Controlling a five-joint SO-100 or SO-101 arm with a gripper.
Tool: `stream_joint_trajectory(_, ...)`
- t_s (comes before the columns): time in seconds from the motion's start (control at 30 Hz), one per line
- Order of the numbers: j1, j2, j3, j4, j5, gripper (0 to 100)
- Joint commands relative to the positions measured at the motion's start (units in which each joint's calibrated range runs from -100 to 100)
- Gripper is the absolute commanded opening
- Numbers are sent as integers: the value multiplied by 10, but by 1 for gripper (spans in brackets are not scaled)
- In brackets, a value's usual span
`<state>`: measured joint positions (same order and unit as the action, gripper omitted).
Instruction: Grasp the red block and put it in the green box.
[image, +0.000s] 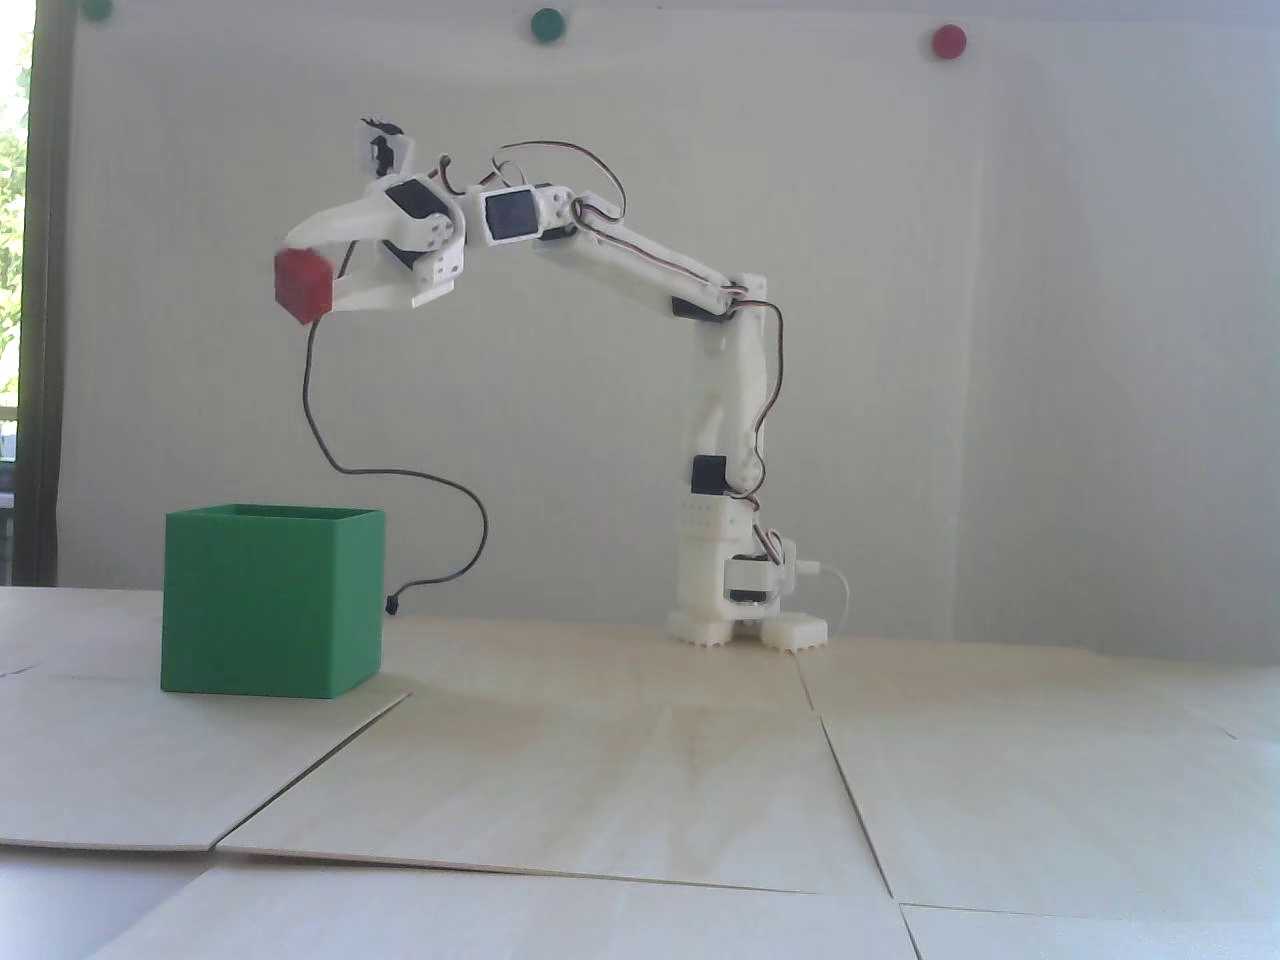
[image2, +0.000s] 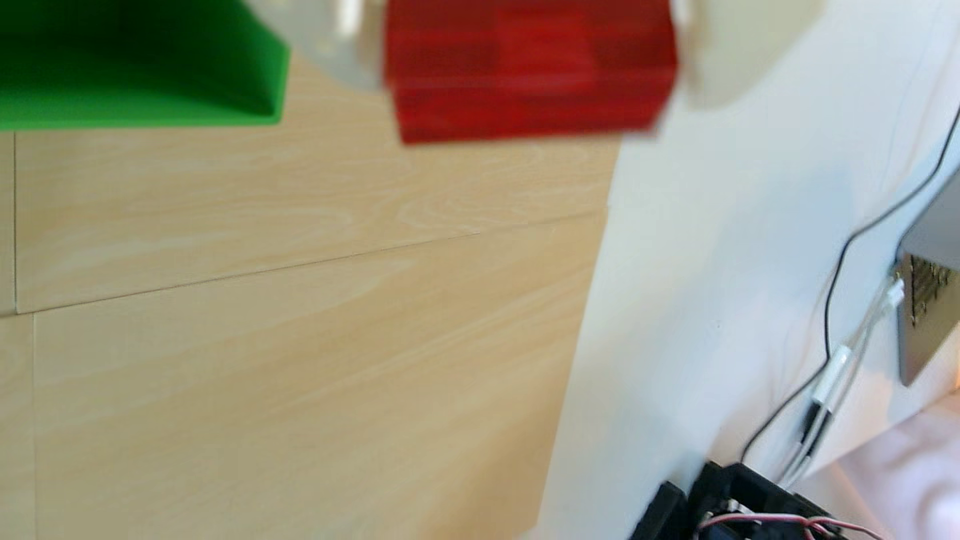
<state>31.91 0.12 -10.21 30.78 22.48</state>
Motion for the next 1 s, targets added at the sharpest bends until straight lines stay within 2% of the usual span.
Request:
stream_joint_trajectory(0.0, 5, -12, -43, -24, -1, 16)
stream_joint_trajectory(0.1, 3, -12, -43, -24, -2, 5)
stream_joint_trajectory(0.17, 3, -12, -43, -24, -2, 2)
stream_joint_trajectory(0.33, 3, -13, -43, -7, -2, 2)
stream_joint_trajectory(0.6, -20, -65, -73, 272, 7, 2)
stream_joint_trajectory(0.8, -84, -171, -66, 488, 53, 2)
stream_joint_trajectory(0.87, -119, -209, -37, 530, 56, 2)
stream_joint_trajectory(0.97, -162, -254, 22, 530, 52, 2)
